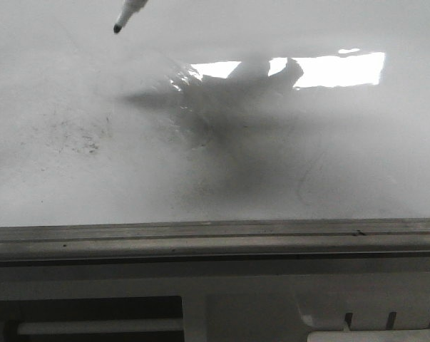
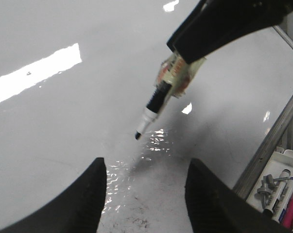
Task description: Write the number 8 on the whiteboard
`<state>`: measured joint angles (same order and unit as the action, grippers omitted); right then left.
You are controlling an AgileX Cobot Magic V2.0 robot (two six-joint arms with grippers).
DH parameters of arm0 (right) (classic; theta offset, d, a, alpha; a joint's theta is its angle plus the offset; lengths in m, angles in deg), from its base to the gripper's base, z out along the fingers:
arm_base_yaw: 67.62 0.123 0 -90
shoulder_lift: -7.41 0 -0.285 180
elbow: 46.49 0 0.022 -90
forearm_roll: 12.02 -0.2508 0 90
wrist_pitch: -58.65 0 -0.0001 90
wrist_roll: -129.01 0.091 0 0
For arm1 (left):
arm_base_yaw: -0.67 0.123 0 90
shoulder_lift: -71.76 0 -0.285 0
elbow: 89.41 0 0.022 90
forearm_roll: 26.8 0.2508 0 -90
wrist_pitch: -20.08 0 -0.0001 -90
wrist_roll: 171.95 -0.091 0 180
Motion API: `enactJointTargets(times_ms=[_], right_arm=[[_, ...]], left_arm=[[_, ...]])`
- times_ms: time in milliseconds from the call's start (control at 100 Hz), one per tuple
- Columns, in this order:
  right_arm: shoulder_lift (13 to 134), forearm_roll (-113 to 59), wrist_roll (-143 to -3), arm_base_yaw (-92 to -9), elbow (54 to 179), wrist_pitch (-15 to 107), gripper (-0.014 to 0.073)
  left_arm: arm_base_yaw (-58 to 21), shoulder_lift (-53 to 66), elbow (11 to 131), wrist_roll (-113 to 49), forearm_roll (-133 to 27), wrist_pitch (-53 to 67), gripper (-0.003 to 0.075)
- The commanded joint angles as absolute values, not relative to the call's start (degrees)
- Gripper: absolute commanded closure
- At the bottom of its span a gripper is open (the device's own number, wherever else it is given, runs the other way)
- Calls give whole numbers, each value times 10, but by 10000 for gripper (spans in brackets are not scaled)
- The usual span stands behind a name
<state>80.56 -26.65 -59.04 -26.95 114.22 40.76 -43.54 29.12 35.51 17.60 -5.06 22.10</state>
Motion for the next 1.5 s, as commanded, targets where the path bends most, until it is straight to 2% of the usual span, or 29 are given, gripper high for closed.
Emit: enactJointTargets(times_ms=[0, 190, 380, 780, 870, 1020, 1300, 1490], right_arm=[[812, -270, -588, -287, 1188, 434, 664], [852, -270, -585, -334, 1210, 430, 664], [887, -262, -585, -337, 1210, 374, 664], [849, -211, -584, -358, 1201, 238, 652], [872, -215, -584, -332, 1192, 254, 652], [880, -215, -580, -313, 1198, 350, 652], [842, -201, -580, -367, 1222, 376, 652], [846, -209, -580, -316, 1222, 415, 655]], left_arm=[[-440, 292, 373, 184, -76, 254, 374], [-440, 292, 373, 184, -80, 259, 374], [-440, 291, 373, 184, -80, 261, 374], [-440, 291, 373, 184, -77, 257, 373], [-440, 291, 373, 184, -77, 257, 374], [-440, 291, 373, 184, -77, 257, 373], [-440, 291, 373, 184, -77, 257, 374], [-440, 291, 373, 184, -77, 257, 373]])
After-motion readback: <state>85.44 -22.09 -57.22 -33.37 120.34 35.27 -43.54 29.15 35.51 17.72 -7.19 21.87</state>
